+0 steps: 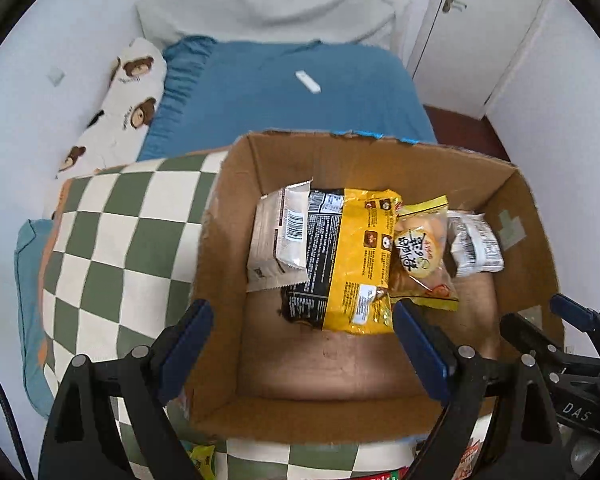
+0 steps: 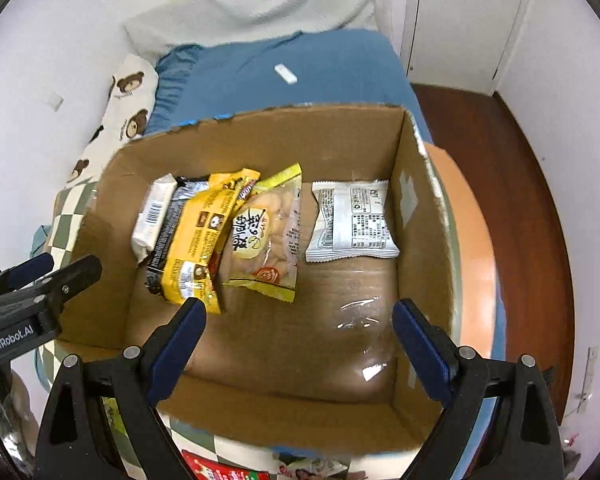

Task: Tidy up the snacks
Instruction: 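Carry both packets into the cardboard box and open both tools, then grasp the red sachet with left tool while right tool grasps the orange sunflower-seed bag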

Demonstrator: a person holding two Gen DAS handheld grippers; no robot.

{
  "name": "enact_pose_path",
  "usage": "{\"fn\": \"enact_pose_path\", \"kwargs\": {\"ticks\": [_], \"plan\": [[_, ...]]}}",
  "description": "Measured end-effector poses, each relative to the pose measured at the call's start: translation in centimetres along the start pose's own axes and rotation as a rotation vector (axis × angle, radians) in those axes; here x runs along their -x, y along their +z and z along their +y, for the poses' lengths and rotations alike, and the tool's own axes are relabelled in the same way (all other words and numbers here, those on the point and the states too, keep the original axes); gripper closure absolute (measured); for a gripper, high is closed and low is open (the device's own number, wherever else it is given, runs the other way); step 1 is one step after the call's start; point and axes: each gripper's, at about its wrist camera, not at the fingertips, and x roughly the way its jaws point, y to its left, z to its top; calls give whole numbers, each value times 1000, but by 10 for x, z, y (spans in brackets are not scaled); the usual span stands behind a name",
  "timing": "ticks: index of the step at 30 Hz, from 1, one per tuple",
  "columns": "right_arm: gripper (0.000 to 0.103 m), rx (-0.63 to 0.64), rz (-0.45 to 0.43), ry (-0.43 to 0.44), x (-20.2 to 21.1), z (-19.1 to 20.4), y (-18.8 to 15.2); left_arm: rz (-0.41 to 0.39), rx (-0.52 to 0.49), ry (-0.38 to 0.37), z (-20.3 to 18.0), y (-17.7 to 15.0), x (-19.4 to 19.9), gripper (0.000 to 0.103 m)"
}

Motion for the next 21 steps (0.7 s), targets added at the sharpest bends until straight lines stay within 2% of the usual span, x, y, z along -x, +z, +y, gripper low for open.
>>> {"fn": "enact_pose_path", "kwargs": {"ticks": [11,17,21], "plan": [[7,13,-150,2,82,10,-38,-168,-21,-8,-4,-38,79,11],[7,-5,-175,50,115,12,-68,-193,-22,-21,-4,-65,101,11],[7,-33,-143,93,119,6,-103,-163,-57,-18,-10,-100,101,11]]}}
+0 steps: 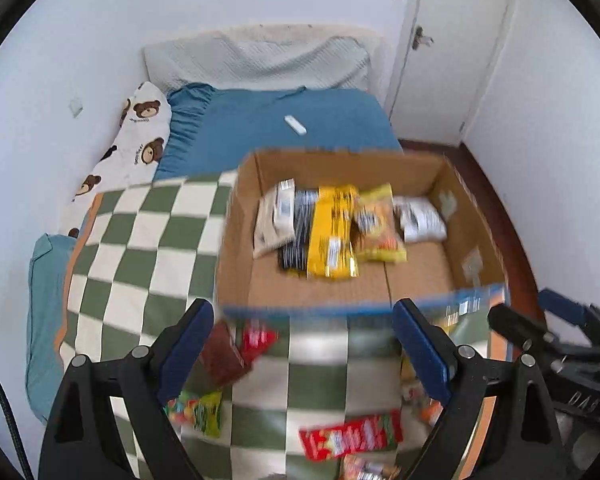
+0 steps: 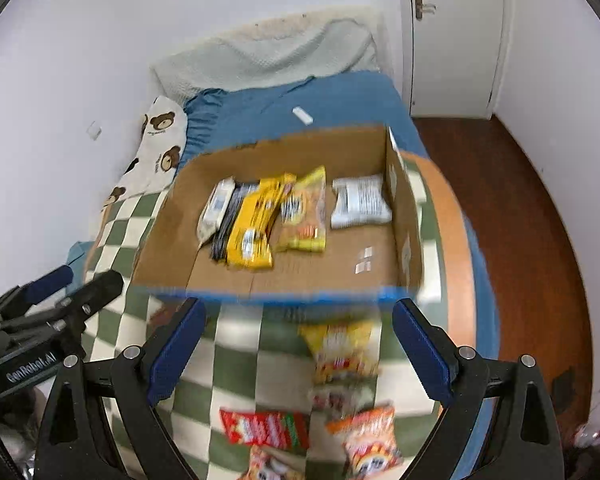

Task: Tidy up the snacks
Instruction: 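Grasp the red sachet with left tool while right tool grasps the orange sunflower-seed bag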

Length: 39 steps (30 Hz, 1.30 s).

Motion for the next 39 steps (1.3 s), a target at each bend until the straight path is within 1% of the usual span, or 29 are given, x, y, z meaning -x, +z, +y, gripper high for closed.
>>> {"fn": "enact_pose_path", "kwargs": {"ticks": [2,4,5,6,7,8,9,10,12,13,14,15,16,19,21,22,23,24,26,28,30,33,35,37,38,39], "plan": [[7,-22,42,18,-2,-8,-26,39,-38,11,-6,-27,-7,11],[7,-47,83,29,-9,-19,-49,97,-108,19,-16,-57,-22,11],[15,-64,99,37,-13,-26,-61,127,-142,26,-20,-69,-30,11],[34,-90,120,38,-18,-35,-77,168,-191,31,-27,-84,-42,11],[40,-104,141,34,-22,-42,-88,194,-228,35,-33,-96,-50,11],[41,-124,171,24,-28,-51,-102,214,-267,41,-39,-106,-59,11],[41,-149,192,22,-33,-59,-115,232,-304,46,-45,-116,-66,11],[41,-170,210,23,-37,-66,-124,258,-362,49,-54,-128,-79,11],[41,-195,242,8,-46,-78,-140,284,-433,58,-66,-139,-95,11],[41,-203,257,1,-51,-83,-148,308,-484,41,-75,-146,-105,11],[40,-217,270,-3,-55,-90,-154,329,-511,23,-80,-151,-113,11],[37,-227,276,-10,-59,-94,-159,371,-549,-9,-88,-156,-123,11],[37,-236,280,-15,-61,-98,-163,413,-592,-30,-96,-161,-134,11],[37,-254,294,-21,-67,-108,-171,472,-708,-48,-113,-176,-156,11],[37,-251,301,-31,-70,-111,-173,478,-779,-48,-122,-186,-165,11],[37,-251,308,-31,-72,-112,-172,478,-798,-48,-124,-189,-167,12],[37,-252,314,-31,-74,-114,-174,480,-803,-47,-125,-191,-168,21],[37,-249,317,-31,-74,-114,-174,489,-783,-65,-125,-191,-169,34],[37,-238,325,-33,-77,-115,-174,497,-725,-68,-120,-188,-169,36],[37,-224,330,-29,-82,-114,-173,485,-642,-63,-109,-180,-168,38],[37,-205,334,-17,-87,-112,-172,487,-509,-35,-88,-170,-170,39],[37,-153,330,28,-97,-103,-168,541,-202,-4,-34,-155,-179,39],[37,-109,345,48,-104,-95,-167,568,-49,-3,-1,-155,-184,39],[36,-83,376,57,-114,-90,-167,596,73,-4,28,-158,-190,39],[36,-69,395,48,-120,-88,-168,614,125,-29,41,-162,-194,39],[36,-59,402,36,-124,-86,-169,623,152,-50,47,-165,-195,38]]}}
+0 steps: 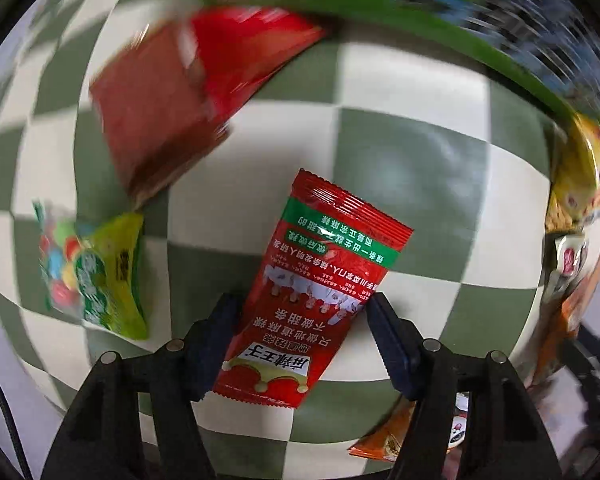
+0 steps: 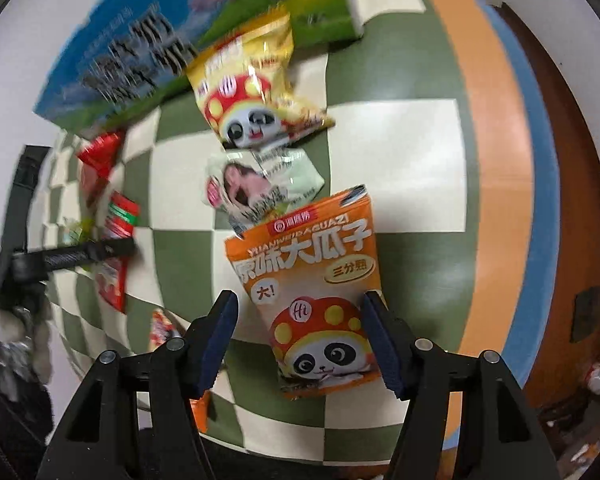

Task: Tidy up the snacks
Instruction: 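Grasp the red sachet with left tool while right tool grasps the orange sunflower-seed bag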

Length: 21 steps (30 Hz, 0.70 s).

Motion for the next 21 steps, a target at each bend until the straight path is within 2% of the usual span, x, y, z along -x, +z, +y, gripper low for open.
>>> {"fn": "enact_pose_path", "kwargs": {"ticks": [2,4,5,8,10,12,13,15,16,18,20,21], "plan": [[36,5,8,-39,-7,2,2,6,-7,-10,3,-3,-2,37],[37,-53,6,-64,-9,1,5,22,-49,8,6,-1,-6,36],[37,-91,13,-59,-9,1,7,25,-73,17,-2,-5,-10,35],[36,-164,24,44,-5,-3,12,32,-174,61,-14,-8,-14,31],[34,-165,35,58,-1,-2,14,40,-250,97,-27,-8,-15,31],[24,-139,26,43,4,0,15,35,-274,111,-31,-9,-15,31],[23,-126,24,32,6,1,14,19,-262,106,-30,-9,-13,31],[23,-101,27,19,7,3,15,-10,-188,84,-25,-7,-7,45],[23,-87,26,11,7,4,14,-12,-153,62,-25,-6,-6,45],[23,-48,13,-22,4,8,13,-17,0,-9,-5,0,-3,45],[23,-4,0,-44,3,11,9,-4,73,-64,8,3,-5,45],[23,1,6,-35,2,5,8,6,79,-76,9,2,-7,44]]}}
